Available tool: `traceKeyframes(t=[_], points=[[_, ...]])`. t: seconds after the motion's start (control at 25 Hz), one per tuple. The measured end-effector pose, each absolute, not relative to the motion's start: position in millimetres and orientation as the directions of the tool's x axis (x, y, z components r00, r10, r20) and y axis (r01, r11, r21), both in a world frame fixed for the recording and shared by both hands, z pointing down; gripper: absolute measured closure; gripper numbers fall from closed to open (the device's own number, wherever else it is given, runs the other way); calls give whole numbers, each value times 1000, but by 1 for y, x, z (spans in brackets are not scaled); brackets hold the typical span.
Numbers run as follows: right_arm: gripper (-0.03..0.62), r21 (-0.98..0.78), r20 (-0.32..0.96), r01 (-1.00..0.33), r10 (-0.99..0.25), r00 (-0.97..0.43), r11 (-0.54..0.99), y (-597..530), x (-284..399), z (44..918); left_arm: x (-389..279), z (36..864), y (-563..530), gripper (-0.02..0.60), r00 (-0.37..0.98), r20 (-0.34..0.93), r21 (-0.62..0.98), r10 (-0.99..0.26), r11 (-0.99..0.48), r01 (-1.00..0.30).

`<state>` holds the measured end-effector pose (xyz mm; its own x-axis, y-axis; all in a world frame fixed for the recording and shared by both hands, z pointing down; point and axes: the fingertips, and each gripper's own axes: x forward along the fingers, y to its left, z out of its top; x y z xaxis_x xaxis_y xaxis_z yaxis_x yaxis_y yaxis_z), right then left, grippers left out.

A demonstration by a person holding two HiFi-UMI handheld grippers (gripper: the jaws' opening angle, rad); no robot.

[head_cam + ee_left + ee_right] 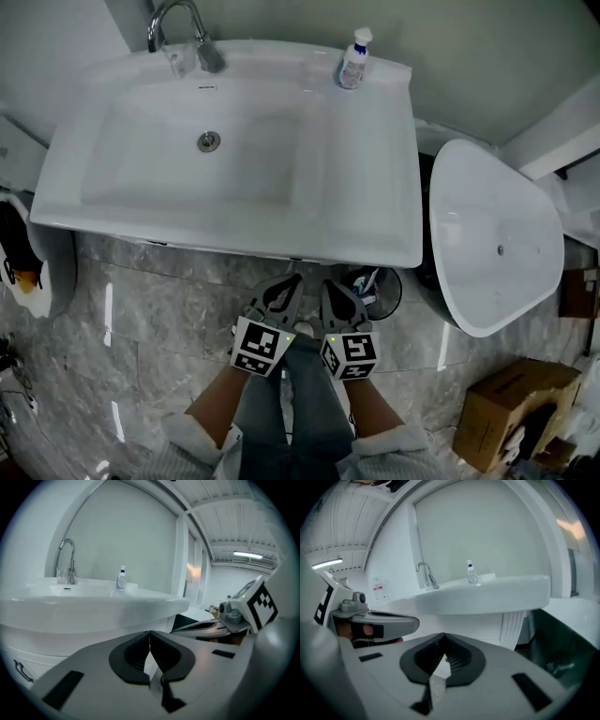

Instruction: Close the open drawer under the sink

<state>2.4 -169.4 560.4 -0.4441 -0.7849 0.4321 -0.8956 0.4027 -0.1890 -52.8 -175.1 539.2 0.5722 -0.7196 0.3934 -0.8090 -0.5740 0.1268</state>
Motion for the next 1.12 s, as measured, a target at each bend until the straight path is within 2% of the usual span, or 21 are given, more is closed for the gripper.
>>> traceKeyframes(t=[0.6,1.12], points=[[583,-214,223,-864,-839,-497,455,-181,26,385,-39,356,-183,566,519,184,53,-835,-519,-853],[583,-272,129,-760,-761,-636,590,-176,13,269,-32,254,-171,566,547,99,82,-831,-541,-837]])
